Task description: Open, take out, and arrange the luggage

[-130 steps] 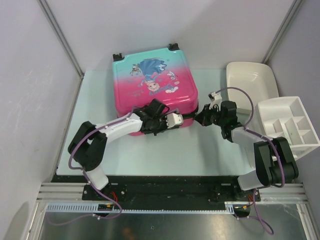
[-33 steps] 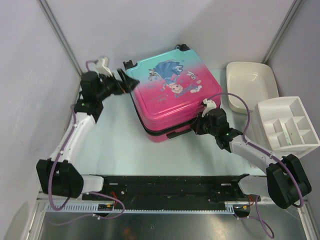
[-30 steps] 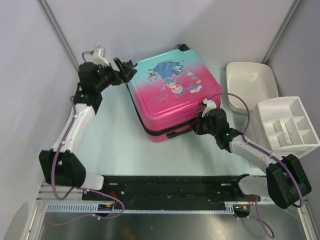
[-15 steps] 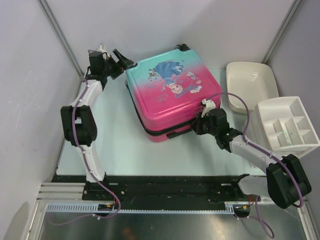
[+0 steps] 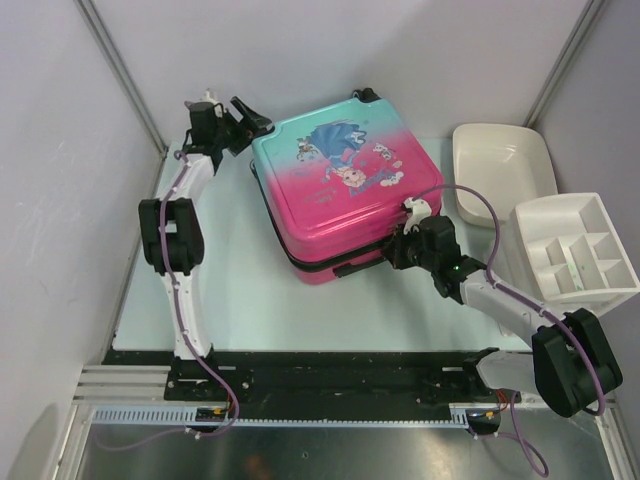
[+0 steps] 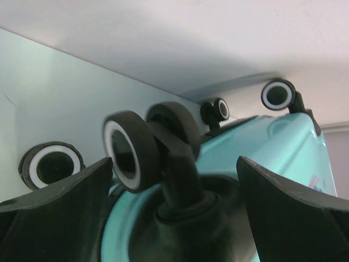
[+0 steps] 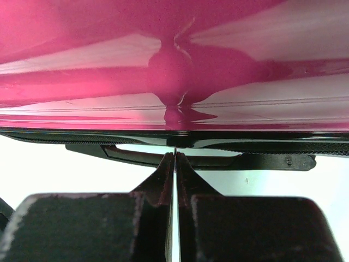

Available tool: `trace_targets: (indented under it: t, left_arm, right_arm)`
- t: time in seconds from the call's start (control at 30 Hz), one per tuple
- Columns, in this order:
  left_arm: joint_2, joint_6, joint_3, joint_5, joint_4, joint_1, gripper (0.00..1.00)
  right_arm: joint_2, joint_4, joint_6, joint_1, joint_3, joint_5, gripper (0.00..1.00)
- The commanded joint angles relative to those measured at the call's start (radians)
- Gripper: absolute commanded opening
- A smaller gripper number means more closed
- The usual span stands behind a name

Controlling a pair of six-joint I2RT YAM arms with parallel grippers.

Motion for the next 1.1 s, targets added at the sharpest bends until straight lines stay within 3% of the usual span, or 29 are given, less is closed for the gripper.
trace_targets:
  t: [0.0,0.4,0.53,0.63,0.67,0.73,0.77,0.83,1.07]
  left_arm:
    - [0.031,-0.022,0.091,-0.015,0.013,-0.007,0.99]
    - [0.14,-0.014,0.24,0.072,0.021,-0.033,0.86]
    - [0.149,-0.028,0.242,0.119,0.096,-0.033,0.8]
    - [0.142,-0.032,0.225,0.135,0.099,-0.025,0.6]
    - [0.131,-0.032,0.214,0.143,0.099,-0.016,0.47]
    - [0.088,-0.031,0.158,0.145,0.102,-0.005,0.32]
    - [0.07,-0.031,0.136,0.143,0.104,-0.004,0.14]
    - [-0.008,-0.028,0.037,0.135,0.119,0.028,0.0]
    - [-0.312,-0.045,-0.342,0.086,0.159,0.114,0.0]
  right_arm:
    - [0.016,0.122,0.012,-0.012,0.019,-0.033,0.0]
    - [0.024,0.12,0.006,-0.023,0.018,-0.042,0.0]
    - [0.027,0.128,0.003,-0.026,0.018,-0.046,0.0]
    - [0.029,0.139,0.002,-0.027,0.018,-0.046,0.0]
    - [0.029,0.142,0.002,-0.029,0.016,-0.046,0.0]
    - [0.03,0.148,0.0,-0.032,0.018,-0.045,0.0]
    - [0.032,0.149,0.0,-0.035,0.018,-0.042,0.0]
    - [0.035,0.163,0.002,-0.038,0.018,-0.037,0.0]
    - [0.11,0.276,-0.023,-0.049,0.059,-0.037,0.0]
